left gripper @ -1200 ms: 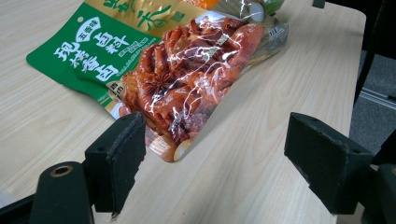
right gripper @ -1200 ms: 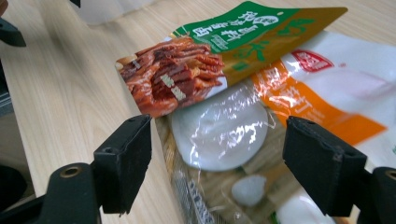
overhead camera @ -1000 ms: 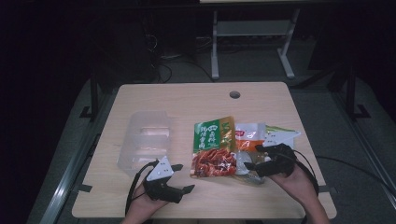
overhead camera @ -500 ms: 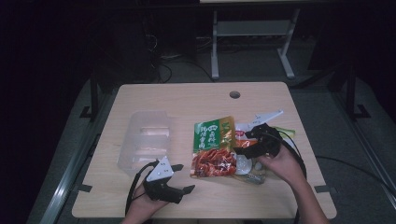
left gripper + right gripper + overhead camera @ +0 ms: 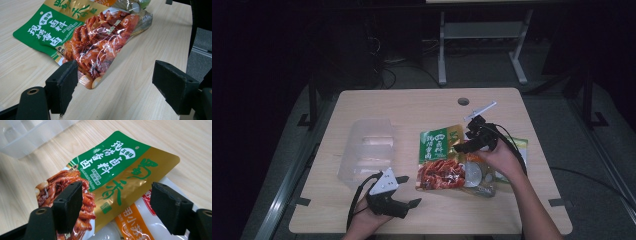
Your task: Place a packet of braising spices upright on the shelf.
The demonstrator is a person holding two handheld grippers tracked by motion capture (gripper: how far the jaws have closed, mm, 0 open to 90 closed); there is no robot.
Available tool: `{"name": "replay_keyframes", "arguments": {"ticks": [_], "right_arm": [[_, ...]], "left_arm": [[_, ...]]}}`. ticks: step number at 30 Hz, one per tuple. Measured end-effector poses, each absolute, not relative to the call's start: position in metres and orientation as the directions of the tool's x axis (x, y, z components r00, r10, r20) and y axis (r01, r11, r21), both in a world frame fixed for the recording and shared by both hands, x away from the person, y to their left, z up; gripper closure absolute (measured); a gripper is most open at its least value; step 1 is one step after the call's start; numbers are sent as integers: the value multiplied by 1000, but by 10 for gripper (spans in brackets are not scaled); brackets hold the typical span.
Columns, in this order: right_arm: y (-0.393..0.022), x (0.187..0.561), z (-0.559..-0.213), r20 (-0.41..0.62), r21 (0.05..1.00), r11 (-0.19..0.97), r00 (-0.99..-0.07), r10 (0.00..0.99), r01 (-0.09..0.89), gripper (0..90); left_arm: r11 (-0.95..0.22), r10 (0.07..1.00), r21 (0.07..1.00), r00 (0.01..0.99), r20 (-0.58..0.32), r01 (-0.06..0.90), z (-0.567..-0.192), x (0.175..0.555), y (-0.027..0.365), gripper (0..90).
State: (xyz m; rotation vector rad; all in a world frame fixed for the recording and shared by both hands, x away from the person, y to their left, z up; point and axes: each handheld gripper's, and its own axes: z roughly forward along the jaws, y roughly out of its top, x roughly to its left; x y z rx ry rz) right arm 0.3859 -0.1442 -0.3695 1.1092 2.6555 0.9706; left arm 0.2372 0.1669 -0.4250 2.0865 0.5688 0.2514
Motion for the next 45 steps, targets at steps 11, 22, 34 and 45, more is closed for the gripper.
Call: {"name": "replay_keyframes", "arguments": {"ticks": [11, 22, 34, 45], "right_arm": [[-144, 411, -386, 184, 521, 507, -670, 719, 687, 281], [-145, 421, -402, 193, 468, 496, -632, 750, 731, 306], [-140, 425, -410, 205, 452, 499, -631, 749, 739, 373], [-129, 428, -420, 160, 435, 524, -635, 756, 733, 517]], "left_arm": [[-456, 491, 839, 870, -42, 298, -424, 236, 167, 204], [-453, 491, 842, 870, -38, 292, -424, 237, 167, 204], [-450, 484, 842, 874, -51, 298, -424, 237, 166, 205], [-448, 486, 841, 872, -54, 302, -424, 238, 165, 207]]}}
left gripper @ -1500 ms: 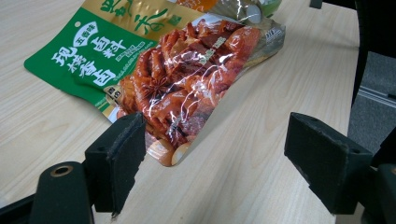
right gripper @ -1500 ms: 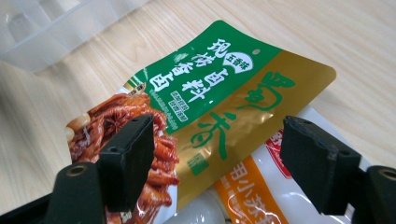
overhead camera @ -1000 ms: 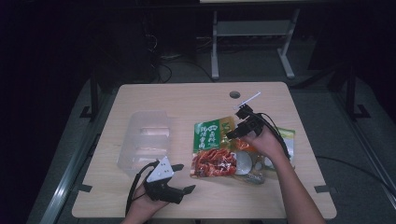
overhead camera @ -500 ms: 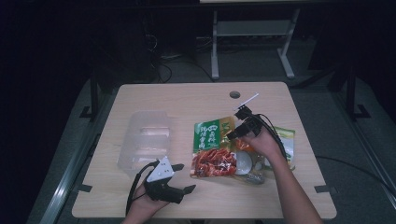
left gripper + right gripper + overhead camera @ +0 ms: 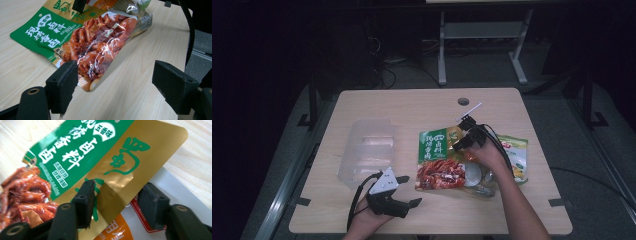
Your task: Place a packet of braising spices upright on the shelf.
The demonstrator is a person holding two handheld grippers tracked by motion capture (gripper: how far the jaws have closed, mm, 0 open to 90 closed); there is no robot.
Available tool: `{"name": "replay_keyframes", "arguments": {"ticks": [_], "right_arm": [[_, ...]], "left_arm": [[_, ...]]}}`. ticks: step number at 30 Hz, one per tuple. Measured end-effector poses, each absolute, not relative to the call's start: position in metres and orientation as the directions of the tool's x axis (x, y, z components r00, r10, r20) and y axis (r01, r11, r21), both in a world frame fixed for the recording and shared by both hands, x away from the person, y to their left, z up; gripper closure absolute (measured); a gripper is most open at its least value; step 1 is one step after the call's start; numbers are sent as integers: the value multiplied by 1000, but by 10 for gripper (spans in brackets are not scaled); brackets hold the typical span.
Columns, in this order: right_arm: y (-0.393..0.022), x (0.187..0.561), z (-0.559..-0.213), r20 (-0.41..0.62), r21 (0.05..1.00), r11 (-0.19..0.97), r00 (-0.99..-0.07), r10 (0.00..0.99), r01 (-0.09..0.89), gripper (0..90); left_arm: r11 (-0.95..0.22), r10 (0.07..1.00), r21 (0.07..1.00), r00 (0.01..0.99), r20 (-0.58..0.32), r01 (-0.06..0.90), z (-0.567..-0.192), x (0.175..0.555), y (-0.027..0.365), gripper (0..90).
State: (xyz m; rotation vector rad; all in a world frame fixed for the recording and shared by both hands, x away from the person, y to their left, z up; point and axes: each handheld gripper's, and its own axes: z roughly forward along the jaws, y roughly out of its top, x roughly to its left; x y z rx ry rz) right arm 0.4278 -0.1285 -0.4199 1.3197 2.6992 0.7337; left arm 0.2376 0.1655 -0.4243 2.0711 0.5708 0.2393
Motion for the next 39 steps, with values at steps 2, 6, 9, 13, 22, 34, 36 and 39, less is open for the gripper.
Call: {"name": "replay_keyframes", "arguments": {"ticks": [2, 6, 9, 13, 22, 34, 36, 39], "right_arm": [[-128, 428, -420, 164, 433, 525, -637, 754, 733, 601], [-129, 428, -420, 167, 437, 523, -637, 752, 732, 666], [-131, 429, -420, 188, 441, 515, -637, 748, 735, 759], [-133, 429, -420, 218, 465, 495, -637, 740, 734, 872], [-130, 416, -400, 179, 533, 531, -702, 689, 658, 900], [-145, 381, -368, 185, 687, 467, -755, 630, 557, 900], [-149, 374, -362, 171, 706, 464, -764, 622, 536, 900], [-152, 368, -358, 154, 719, 463, -768, 621, 518, 900]], "left_arm": [[-452, 485, 840, 873, -52, 301, -424, 238, 165, 209], [-446, 490, 840, 870, -60, 309, -425, 238, 165, 210], [-445, 490, 841, 869, -60, 309, -425, 238, 164, 212], [-443, 491, 839, 869, -69, 317, -425, 238, 164, 218], [-419, 501, 840, 859, -104, 346, -425, 240, 163, 216], [-399, 508, 841, 852, -131, 367, -423, 243, 154, 216], [-394, 512, 838, 847, -141, 377, -423, 246, 151, 215], [-385, 512, 836, 844, -160, 392, -423, 249, 148, 215]]}}
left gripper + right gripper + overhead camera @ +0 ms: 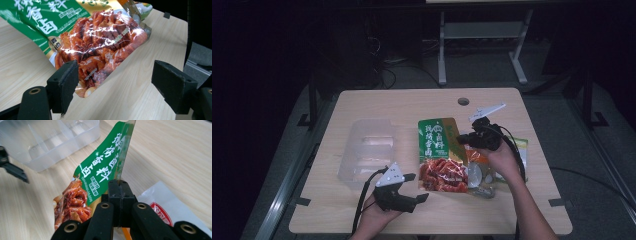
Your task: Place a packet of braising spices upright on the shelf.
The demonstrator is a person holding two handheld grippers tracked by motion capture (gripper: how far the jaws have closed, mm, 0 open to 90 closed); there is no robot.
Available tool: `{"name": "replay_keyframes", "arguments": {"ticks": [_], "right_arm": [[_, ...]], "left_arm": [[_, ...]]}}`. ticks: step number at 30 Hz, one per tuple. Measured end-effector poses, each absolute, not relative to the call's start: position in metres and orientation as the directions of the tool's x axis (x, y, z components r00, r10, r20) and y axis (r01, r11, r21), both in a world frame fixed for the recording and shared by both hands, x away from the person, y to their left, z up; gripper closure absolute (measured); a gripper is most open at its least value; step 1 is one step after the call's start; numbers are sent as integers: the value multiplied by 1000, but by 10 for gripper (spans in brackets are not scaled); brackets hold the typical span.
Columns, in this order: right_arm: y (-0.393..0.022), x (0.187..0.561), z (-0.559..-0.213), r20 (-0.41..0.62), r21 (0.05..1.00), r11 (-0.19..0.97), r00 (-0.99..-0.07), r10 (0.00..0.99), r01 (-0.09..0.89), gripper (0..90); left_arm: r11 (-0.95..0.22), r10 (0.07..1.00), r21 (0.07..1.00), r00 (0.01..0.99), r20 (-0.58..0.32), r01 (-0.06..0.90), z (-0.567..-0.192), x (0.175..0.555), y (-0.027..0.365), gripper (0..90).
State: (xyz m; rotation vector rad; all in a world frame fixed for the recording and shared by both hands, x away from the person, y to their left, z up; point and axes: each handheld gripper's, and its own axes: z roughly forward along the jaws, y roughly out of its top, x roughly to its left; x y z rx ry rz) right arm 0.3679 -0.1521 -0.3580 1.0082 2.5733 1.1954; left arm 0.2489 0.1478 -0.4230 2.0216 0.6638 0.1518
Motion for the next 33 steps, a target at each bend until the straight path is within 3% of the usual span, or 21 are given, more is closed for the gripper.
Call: {"name": "replay_keyframes", "arguments": {"ticks": [16, 23, 25, 27, 33], "right_arm": [[-177, 321, -350, 77, 809, 436, -806, 587, 395, 900], [-191, 309, -345, 47, 820, 446, -820, 570, 357, 900], [-195, 306, -346, 50, 823, 441, -820, 571, 358, 900], [-197, 305, -351, 55, 822, 440, -820, 570, 361, 900], [-199, 304, -353, 61, 824, 439, -827, 559, 358, 900]], "left_arm": [[-299, 602, 830, 768, -219, 471, -431, 284, 116, 147], [-254, 594, 788, 734, -331, 561, -438, 313, 100, 149], [-238, 566, 780, 735, -374, 579, -439, 318, 98, 187], [-262, 533, 764, 748, -396, 590, -440, 322, 93, 306], [-244, 516, 724, 719, -466, 645, -447, 333, 93, 425]]}}
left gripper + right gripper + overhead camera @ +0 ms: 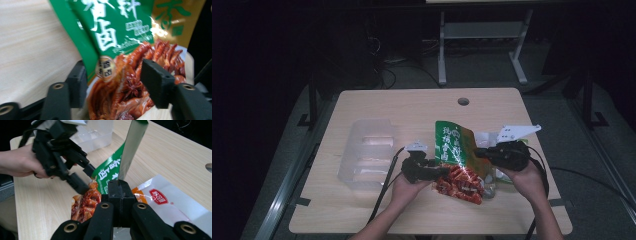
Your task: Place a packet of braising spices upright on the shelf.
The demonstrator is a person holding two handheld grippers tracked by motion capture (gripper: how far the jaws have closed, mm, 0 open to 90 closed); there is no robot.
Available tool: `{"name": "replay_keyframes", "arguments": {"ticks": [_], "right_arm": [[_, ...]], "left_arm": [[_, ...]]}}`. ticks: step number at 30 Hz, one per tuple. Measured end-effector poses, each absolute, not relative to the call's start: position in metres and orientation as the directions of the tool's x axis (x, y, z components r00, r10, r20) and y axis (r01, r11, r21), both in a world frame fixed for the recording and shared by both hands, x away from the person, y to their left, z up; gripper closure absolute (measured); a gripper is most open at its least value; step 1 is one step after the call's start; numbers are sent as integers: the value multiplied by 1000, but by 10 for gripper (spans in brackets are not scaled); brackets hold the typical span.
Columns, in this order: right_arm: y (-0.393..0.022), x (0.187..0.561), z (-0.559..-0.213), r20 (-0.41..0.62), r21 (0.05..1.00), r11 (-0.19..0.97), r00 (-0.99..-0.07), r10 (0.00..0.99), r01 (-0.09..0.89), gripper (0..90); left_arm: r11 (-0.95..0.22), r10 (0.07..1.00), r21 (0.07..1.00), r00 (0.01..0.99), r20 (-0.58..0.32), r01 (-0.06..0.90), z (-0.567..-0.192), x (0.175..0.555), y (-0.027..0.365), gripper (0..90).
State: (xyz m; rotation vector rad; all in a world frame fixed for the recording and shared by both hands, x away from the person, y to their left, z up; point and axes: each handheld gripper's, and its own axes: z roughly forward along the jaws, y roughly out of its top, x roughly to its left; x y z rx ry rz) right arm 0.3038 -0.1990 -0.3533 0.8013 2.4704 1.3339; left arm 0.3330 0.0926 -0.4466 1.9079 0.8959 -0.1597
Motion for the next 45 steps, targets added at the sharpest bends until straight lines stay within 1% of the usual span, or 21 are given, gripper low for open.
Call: {"name": "replay_keyframes", "arguments": {"ticks": [2, 3, 5, 7, 8, 10, 12, 13, 14, 15, 16, 17, 18, 21, 27, 33, 35, 36, 40, 44, 45], "right_arm": [[-198, 302, -351, 49, 831, 443, -837, 545, 337, 900], [-197, 300, -348, 53, 834, 439, -842, 537, 333, 900], [-197, 299, -347, 52, 839, 435, -846, 531, 325, 900], [-195, 298, -344, 43, 840, 443, -851, 523, 314, 900], [-194, 297, -344, 40, 838, 446, -852, 522, 313, 900], [-193, 298, -346, 39, 836, 448, -850, 526, 316, 900], [-193, 298, -347, 45, 837, 444, -850, 526, 319, 900], [-193, 298, -347, 45, 837, 444, -850, 526, 319, 900], [-194, 299, -347, 46, 839, 442, -850, 524, 318, 900], [-195, 299, -348, 46, 840, 441, -850, 524, 317, 900], [-195, 300, -348, 48, 839, 440, -849, 527, 320, 900], [-195, 300, -348, 48, 839, 440, -849, 527, 320, 900], [-195, 300, -349, 49, 837, 441, -847, 529, 324, 900], [-199, 302, -352, 62, 832, 437, -841, 537, 341, 899], [-207, 308, -362, 111, 826, 410, -824, 555, 387, 894], [-206, 314, -373, 153, 800, 416, -817, 555, 432, 832], [-202, 317, -379, 184, 788, 415, -817, 546, 455, 781], [-200, 318, -381, 205, 783, 410, -816, 540, 468, 777], [-195, 321, -386, 225, 778, 403, -812, 538, 482, 744], [-192, 321, -392, 225, 775, 405, -810, 541, 485, 760], [-191, 322, -394, 235, 768, 405, -807, 542, 496, 781]], "left_arm": [[-208, 520, 704, 686, -509, 679, -450, 336, 93, 417], [-208, 522, 700, 683, -511, 683, -450, 337, 93, 349], [-200, 522, 703, 682, -513, 682, -450, 336, 92, 314], [-204, 517, 706, 687, -511, 678, -449, 336, 90, 325], [-207, 506, 705, 691, -516, 678, -449, 336, 91, 361], [-209, 492, 708, 698, -521, 675, -448, 336, 92, 480], [-235, 492, 736, 731, -474, 635, -443, 332, 92, 562], [-235, 492, 736, 731, -474, 635, -443, 332, 92, 608], [-239, 484, 736, 734, -475, 634, -443, 332, 94, 608], [-230, 474, 733, 732, -489, 639, -443, 331, 95, 700], [-232, 472, 735, 735, -487, 637, -442, 331, 95, 739], [-232, 472, 735, 735, -487, 637, -442, 331, 95, 767], [-233, 476, 739, 737, -480, 632, -442, 329, 95, 767], [-247, 479, 746, 747, -460, 618, -440, 326, 96, 823], [-247, 495, 758, 751, -437, 604, -439, 321, 96, 855], [-237, 512, 774, 753, -414, 587, -438, 316, 96, 865], [-242, 517, 777, 755, -403, 581, -437, 314, 96, 866], [-242, 517, 777, 755, -403, 581, -437, 314, 96, 866], [-246, 518, 779, 758, -397, 577, -437, 313, 99, 867], [-254, 527, 783, 760, -381, 568, -436, 312, 101, 866], [-255, 528, 784, 761, -377, 566, -436, 312, 101, 865]]}}
